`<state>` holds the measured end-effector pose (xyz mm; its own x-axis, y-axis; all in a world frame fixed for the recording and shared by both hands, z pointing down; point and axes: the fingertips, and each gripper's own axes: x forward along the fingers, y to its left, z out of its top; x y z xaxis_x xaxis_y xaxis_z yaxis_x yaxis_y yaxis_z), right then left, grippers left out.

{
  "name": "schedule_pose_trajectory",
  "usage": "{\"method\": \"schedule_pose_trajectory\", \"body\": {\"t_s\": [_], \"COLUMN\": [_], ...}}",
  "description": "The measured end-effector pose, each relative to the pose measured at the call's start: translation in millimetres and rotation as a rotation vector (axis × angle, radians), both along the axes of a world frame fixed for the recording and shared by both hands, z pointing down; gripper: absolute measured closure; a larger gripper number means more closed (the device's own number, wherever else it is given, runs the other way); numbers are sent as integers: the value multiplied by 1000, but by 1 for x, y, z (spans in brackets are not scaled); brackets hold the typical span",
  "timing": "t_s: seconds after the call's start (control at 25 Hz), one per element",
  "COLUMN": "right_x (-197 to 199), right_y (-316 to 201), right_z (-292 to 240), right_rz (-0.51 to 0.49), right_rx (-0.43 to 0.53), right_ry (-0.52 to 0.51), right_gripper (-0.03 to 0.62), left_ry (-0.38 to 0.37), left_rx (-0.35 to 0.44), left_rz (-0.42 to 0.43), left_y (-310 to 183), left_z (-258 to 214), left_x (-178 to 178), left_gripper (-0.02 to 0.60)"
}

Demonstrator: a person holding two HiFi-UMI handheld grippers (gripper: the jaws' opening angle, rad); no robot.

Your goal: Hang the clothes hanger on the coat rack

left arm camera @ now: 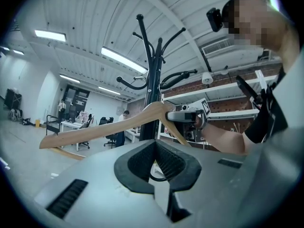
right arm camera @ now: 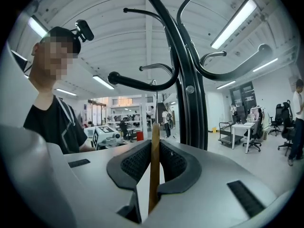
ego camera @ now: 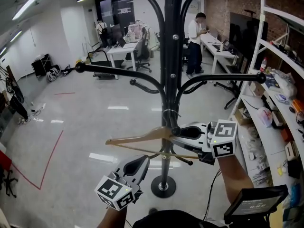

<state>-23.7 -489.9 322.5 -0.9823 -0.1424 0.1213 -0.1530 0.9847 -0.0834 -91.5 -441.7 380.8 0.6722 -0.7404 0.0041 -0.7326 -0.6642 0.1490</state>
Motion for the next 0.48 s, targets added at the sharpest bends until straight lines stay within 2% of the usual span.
{"method": "schedule_pose_trajectory", "body": {"t_s": [0.48], "right_x": [4], "right_y": [3], "right_z": [3], "right_rz": [-93], "right_rx": [33], "right_ry": [-20], "right_gripper": [537], "left_ry": [-5], "left_rx": [-19], "left_rz": [5], "left_y": [-3], "left_z": [6], "left_x": [3], "left_gripper": [583]}}
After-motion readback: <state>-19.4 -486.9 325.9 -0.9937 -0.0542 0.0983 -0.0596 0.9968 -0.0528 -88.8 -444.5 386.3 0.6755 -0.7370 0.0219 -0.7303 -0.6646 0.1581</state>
